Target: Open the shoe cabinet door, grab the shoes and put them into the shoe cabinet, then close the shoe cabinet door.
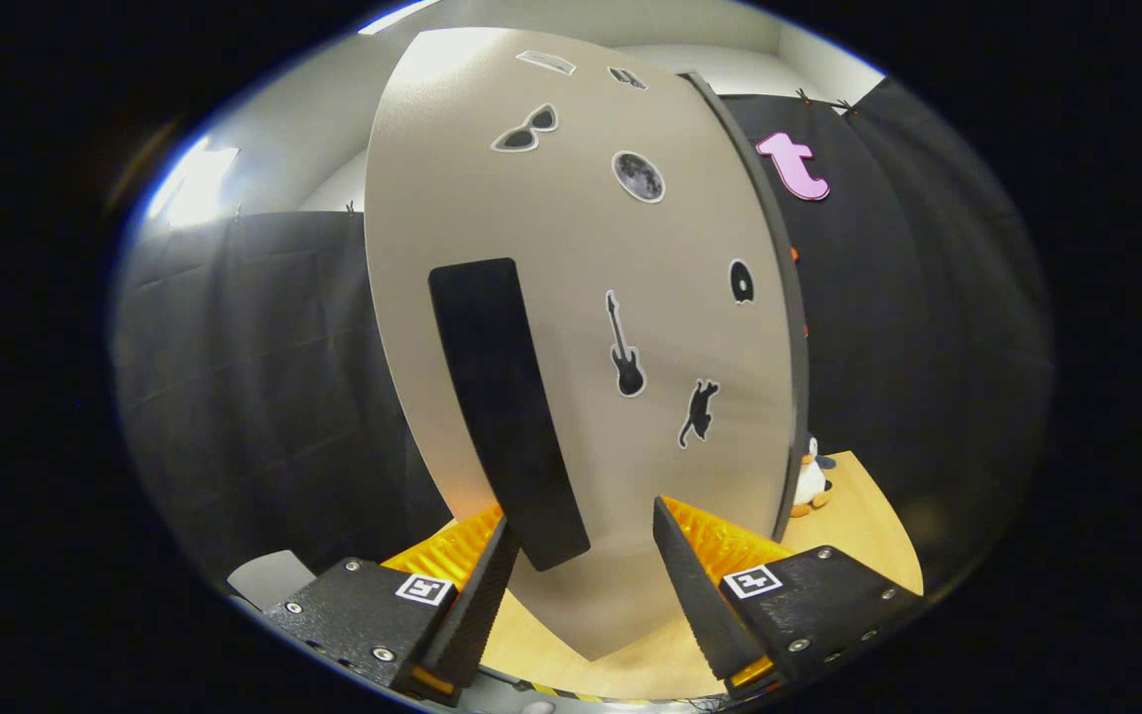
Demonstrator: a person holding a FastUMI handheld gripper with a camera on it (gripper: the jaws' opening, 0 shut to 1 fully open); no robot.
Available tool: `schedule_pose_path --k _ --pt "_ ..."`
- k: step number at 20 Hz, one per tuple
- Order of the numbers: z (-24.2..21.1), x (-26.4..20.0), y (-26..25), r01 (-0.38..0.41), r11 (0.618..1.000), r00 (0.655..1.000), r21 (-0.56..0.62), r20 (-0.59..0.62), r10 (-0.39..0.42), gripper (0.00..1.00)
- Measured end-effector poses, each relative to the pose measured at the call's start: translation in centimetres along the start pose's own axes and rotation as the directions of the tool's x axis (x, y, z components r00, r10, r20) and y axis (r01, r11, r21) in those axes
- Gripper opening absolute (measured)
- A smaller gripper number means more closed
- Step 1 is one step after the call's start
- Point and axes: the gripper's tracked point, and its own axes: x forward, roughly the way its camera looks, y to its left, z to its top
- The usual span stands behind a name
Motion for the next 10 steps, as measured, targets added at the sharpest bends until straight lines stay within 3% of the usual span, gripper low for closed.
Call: schedule_pose_path --k 7,10 --pt "0.8 10.2 5.1 0.082 0.995 0.996 -0.057 0.036 -0.080 0.91" --pt "1.4 11.1 6.1 0.108 0.992 0.993 -0.067 0.047 -0.105 0.92"
